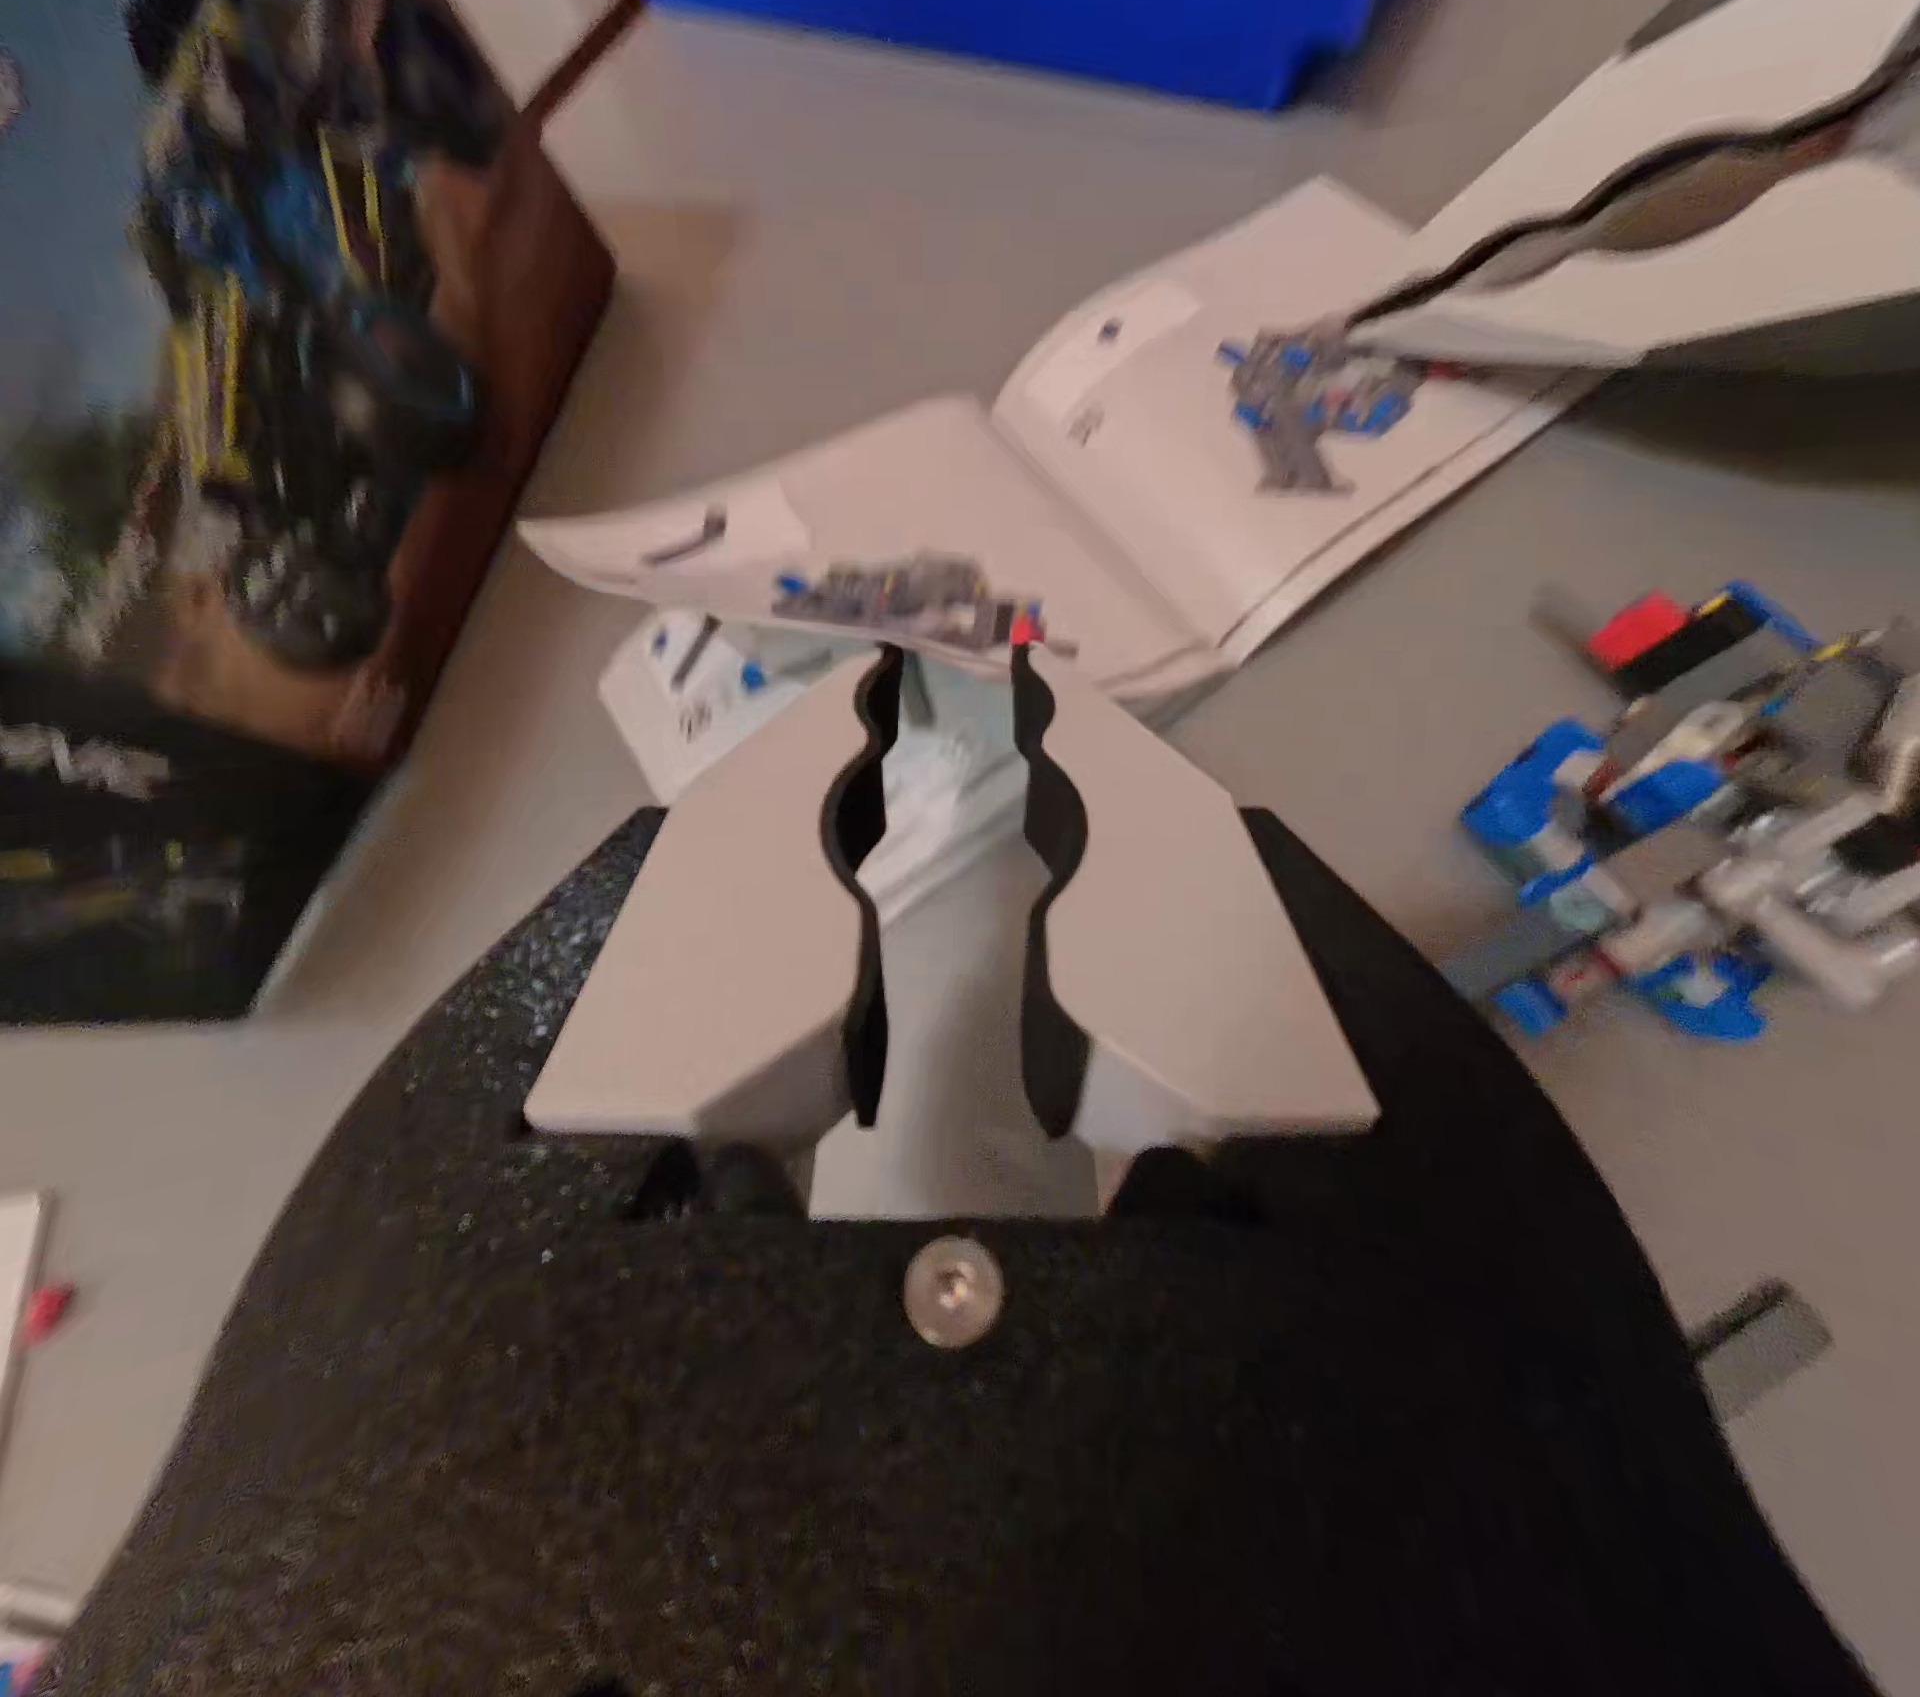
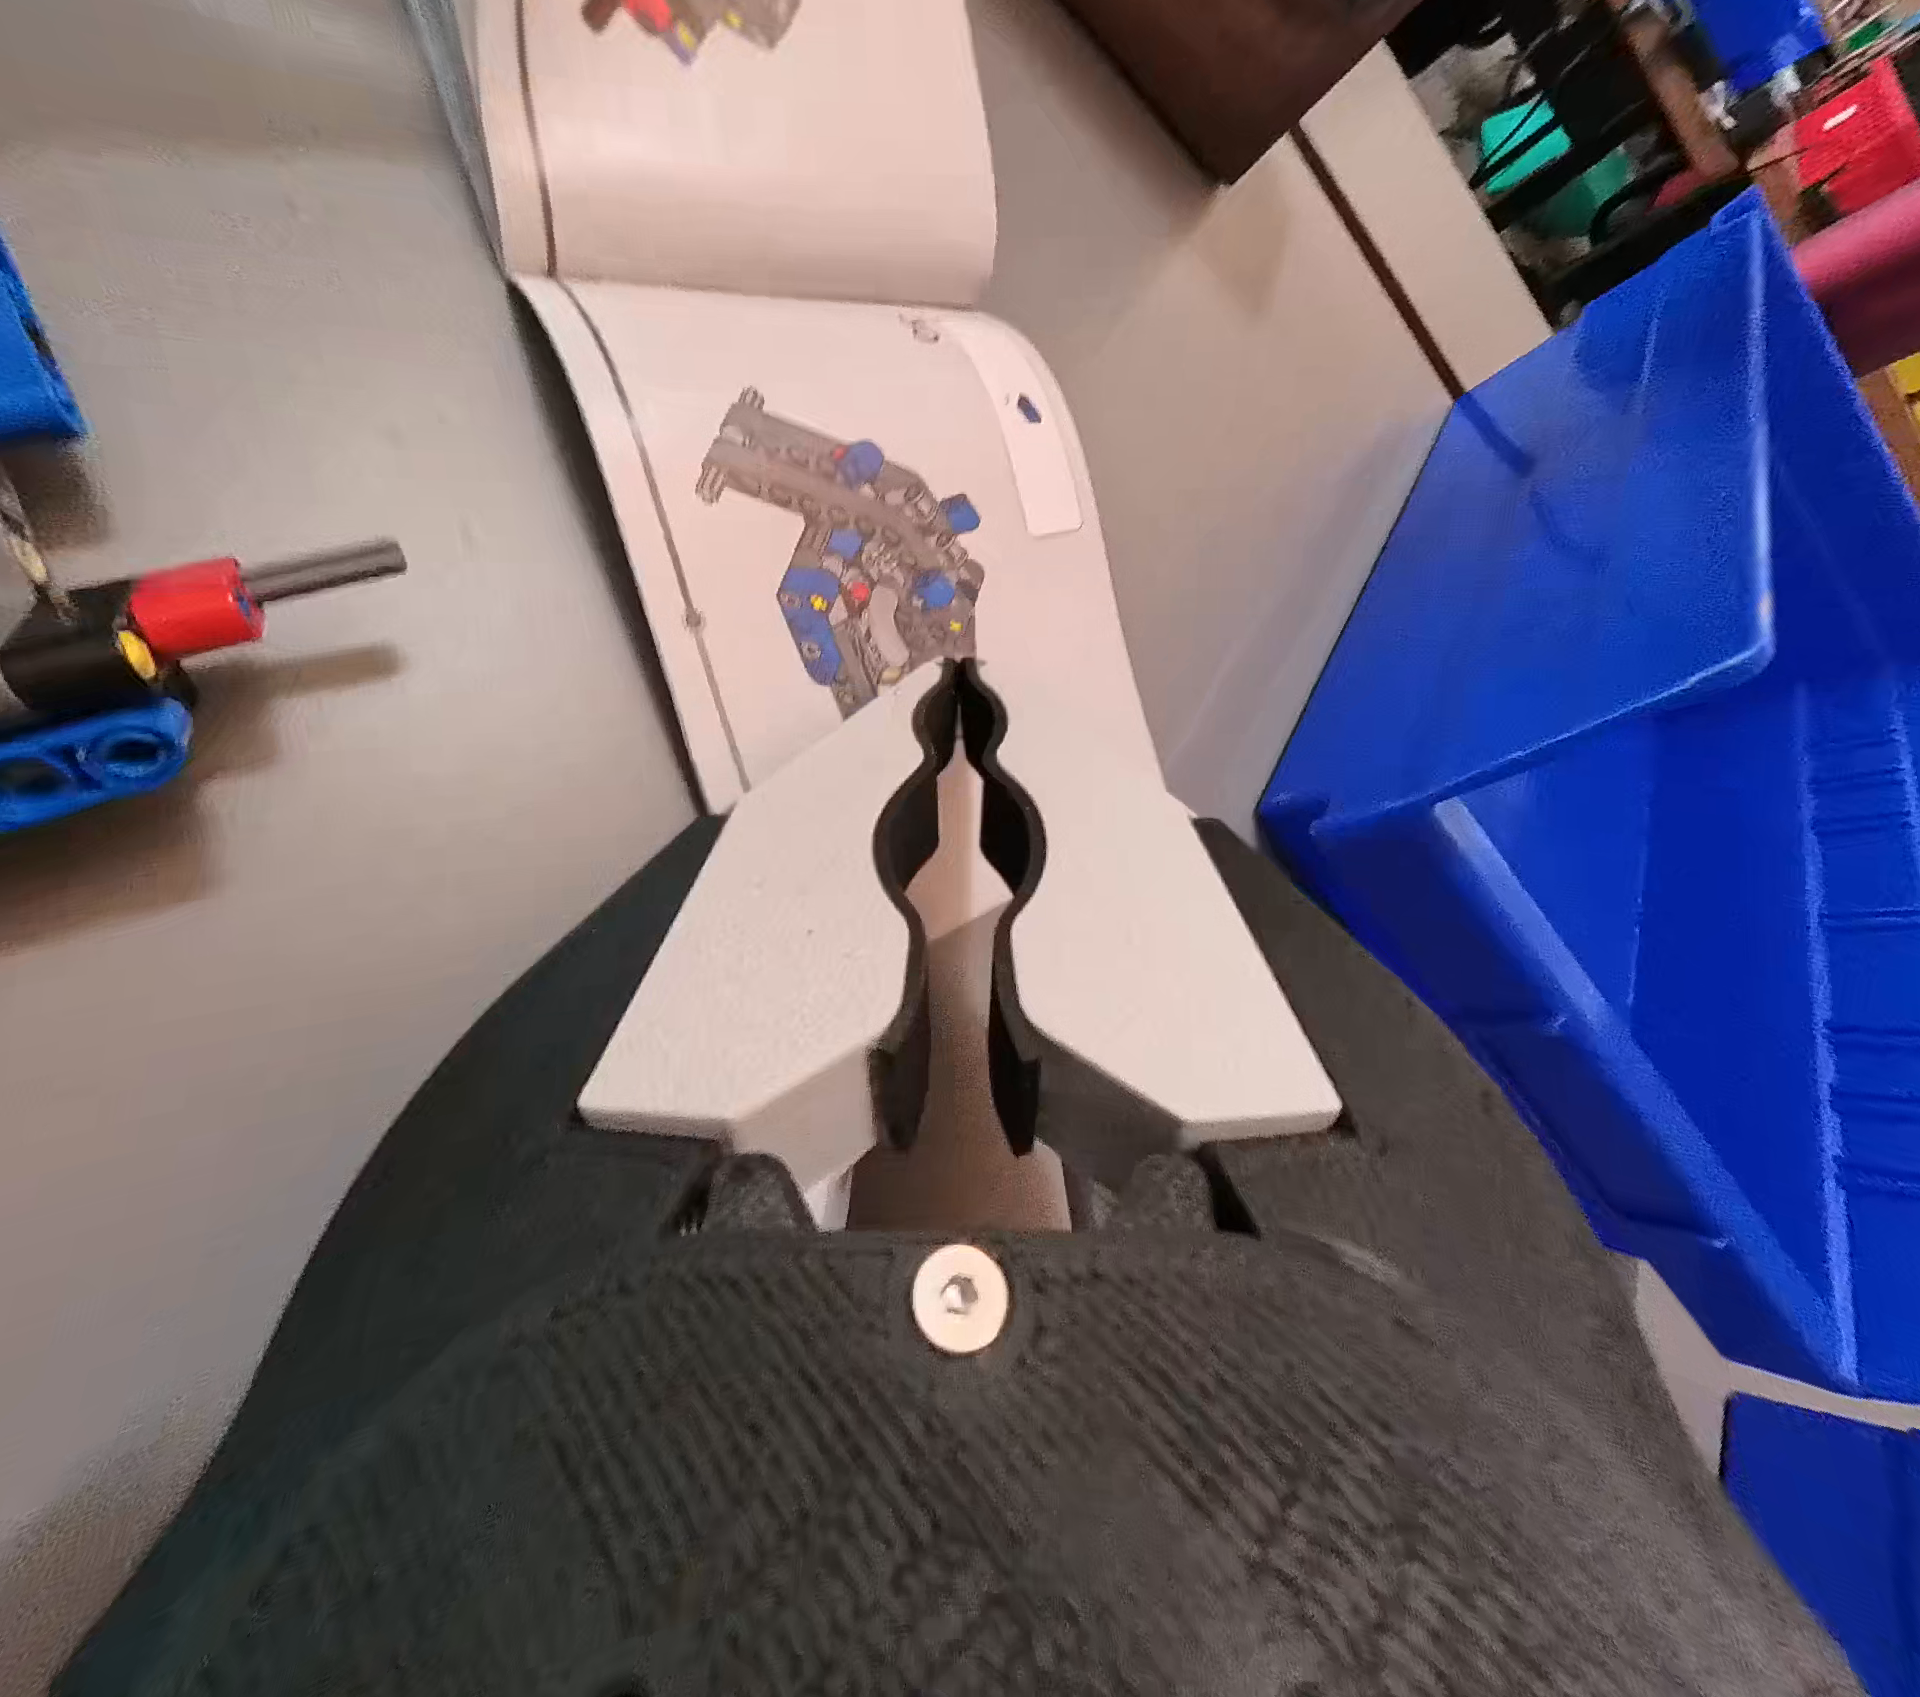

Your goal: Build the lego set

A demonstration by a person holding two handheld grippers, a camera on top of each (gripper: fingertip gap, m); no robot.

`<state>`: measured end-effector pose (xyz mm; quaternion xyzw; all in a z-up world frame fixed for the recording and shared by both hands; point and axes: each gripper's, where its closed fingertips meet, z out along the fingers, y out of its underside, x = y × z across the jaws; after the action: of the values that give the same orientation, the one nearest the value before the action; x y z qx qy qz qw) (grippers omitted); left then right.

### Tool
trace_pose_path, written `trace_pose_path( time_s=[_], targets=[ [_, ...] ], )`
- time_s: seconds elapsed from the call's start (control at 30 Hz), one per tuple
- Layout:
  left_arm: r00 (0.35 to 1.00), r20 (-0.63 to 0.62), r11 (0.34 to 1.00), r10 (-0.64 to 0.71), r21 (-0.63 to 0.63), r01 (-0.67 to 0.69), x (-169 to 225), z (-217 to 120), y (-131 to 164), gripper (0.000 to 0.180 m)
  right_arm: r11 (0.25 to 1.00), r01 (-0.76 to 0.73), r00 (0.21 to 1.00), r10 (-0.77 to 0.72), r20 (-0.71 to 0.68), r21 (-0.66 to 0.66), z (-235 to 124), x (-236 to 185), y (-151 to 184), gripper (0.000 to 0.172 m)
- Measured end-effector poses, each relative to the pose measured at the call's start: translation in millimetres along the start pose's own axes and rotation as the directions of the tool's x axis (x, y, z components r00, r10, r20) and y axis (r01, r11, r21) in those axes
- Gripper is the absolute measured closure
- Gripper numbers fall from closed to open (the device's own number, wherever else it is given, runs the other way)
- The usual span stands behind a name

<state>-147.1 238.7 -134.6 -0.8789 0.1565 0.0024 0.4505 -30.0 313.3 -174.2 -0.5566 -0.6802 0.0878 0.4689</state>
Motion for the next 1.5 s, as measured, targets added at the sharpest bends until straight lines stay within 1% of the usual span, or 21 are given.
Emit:
trace_pose_path(
  time_s=[0.1, 0.2, 0.27, 0.3, 0.37, 0.43, 0.47, 0.53, 0.57, 0.63, 0.7, 0.77, 0.97, 1.07, 1.23, 1.3, 1.33, 1.37, 1.4, 1.43, 1.5],
  targets=[
    [0.997, 0.036, 0.990, -0.065, -0.120, 0.069, -17, -8, 41, 0.157, 0.999, 0.029, 1.000, -0.029, 0.000, -0.015, 0, -1, 5, 0.172],
    [0.988, 0.142, 0.966, -0.066, -0.237, 0.098, -44, -25, 72, 0.156, 1.000, 0.018, 1.000, -0.017, 0.008, -0.017, 0, -1, 6, 0.172],
    [0.964, 0.266, 0.963, -0.030, -0.251, 0.100, -68, -34, 78, 0.156, 0.999, 0.028, 1.000, -0.028, 0.015, -0.016, 0, -2, 6, 0.172],
    [0.961, 0.275, 0.971, -0.023, -0.223, 0.087, -70, -33, 73, 0.156, 0.999, 0.040, 0.999, -0.039, 0.020, -0.015, 0, -3, 6, 0.172],
    [0.975, 0.223, 0.991, -0.009, -0.132, 0.039, -61, -26, 53, 0.157, 0.998, 0.055, 0.998, -0.054, 0.027, -0.014, 0, -4, 5, 0.172],
    [0.989, 0.136, 0.998, 0.063, -0.007, -0.063, -46, -16, 27, 0.162, 0.998, 0.061, 0.998, -0.061, 0.034, -0.010, 0, -5, 5, 0.172],
    [0.988, 0.124, 0.995, 0.096, 0.016, -0.098, -45, -11, 22, 0.164, 0.998, 0.068, 0.997, -0.068, 0.045, -0.005, -1, -7, 5, 0.172],
    [0.973, 0.187, 0.991, 0.133, -0.034, -0.129, -59, -3, 26, 0.168, 0.996, 0.086, 0.994, -0.086, 0.065, 0.009, -4, -10, 5, 0.172],
    [0.969, 0.188, 0.987, 0.158, -0.037, -0.154, -61, 1, 27, 0.171, 0.996, 0.091, 0.993, -0.091, 0.072, 0.013, -5, -10, 6, 0.172],
    [0.981, 0.100, 0.986, 0.168, -0.037, -0.165, -52, 12, 35, 0.174, 0.997, 0.078, 0.993, -0.078, 0.083, 0.014, -8, -10, 8, 0.172],
    [0.987, -0.003, 0.982, 0.161, -0.100, -0.161, -42, 19, 54, 0.178, 0.998, 0.064, 0.994, -0.066, 0.089, 0.025, -8, -10, 8, 0.172],
    [0.988, -0.011, 0.984, 0.151, -0.095, -0.151, -41, 18, 58, 0.180, 0.998, 0.064, 0.994, -0.066, 0.092, 0.024, -8, -10, 8, 0.172],
    [0.985, 0.023, 0.976, 0.171, -0.137, -0.166, -41, 5, 68, 0.180, 0.995, 0.098, 0.991, -0.098, 0.089, 0.013, -8, -12, 8, 0.172],
    [0.990, 0.035, 0.983, 0.139, -0.128, -0.133, -37, -3, 73, 0.180, 0.992, 0.120, 0.988, -0.122, 0.090, 0.024, -8, -14, 6, 0.172],
    [0.992, 0.070, 0.983, 0.101, -0.163, -0.089, -42, -19, 86, 0.180, 0.987, 0.155, 0.986, -0.157, 0.052, 0.035, -1, -14, -1, 0.172],
    [0.992, 0.087, 0.986, 0.092, -0.147, -0.079, -46, -24, 89, 0.180, 0.986, 0.159, 0.987, -0.160, 0.017, 0.045, -1, -10, -3, 0.172],
    [0.991, 0.102, 0.990, 0.092, -0.113, -0.080, -48, -29, 85, 0.177, 0.986, 0.162, 0.987, -0.162, 0.003, 0.037, -2, -8, 0, 0.172],
    [0.990, 0.103, 0.994, 0.100, -0.041, -0.097, -46, -38, 76, 0.178, 0.987, 0.156, 0.988, -0.156, -0.019, 0.027, -5, -2, 2, 0.172],
    [0.991, 0.059, 0.991, 0.124, 0.045, -0.127, -35, -49, 64, 0.180, 0.990, 0.136, 0.990, -0.135, -0.029, 0.032, -10, 3, 2, 0.172],
    [0.986, -0.026, 0.980, 0.163, 0.117, -0.159, -16, -61, 54, 0.180, 0.994, 0.096, 0.995, -0.095, -0.025, 0.058, -18, 8, -2, 0.172],
    [0.938, -0.213, 0.954, 0.272, 0.187, -0.235, 30, -85, 48, 0.171, 0.989, -0.006, 1.000, 0.006, 0.000, 0.145, -38, 15, -17, 0.172]
  ],
)
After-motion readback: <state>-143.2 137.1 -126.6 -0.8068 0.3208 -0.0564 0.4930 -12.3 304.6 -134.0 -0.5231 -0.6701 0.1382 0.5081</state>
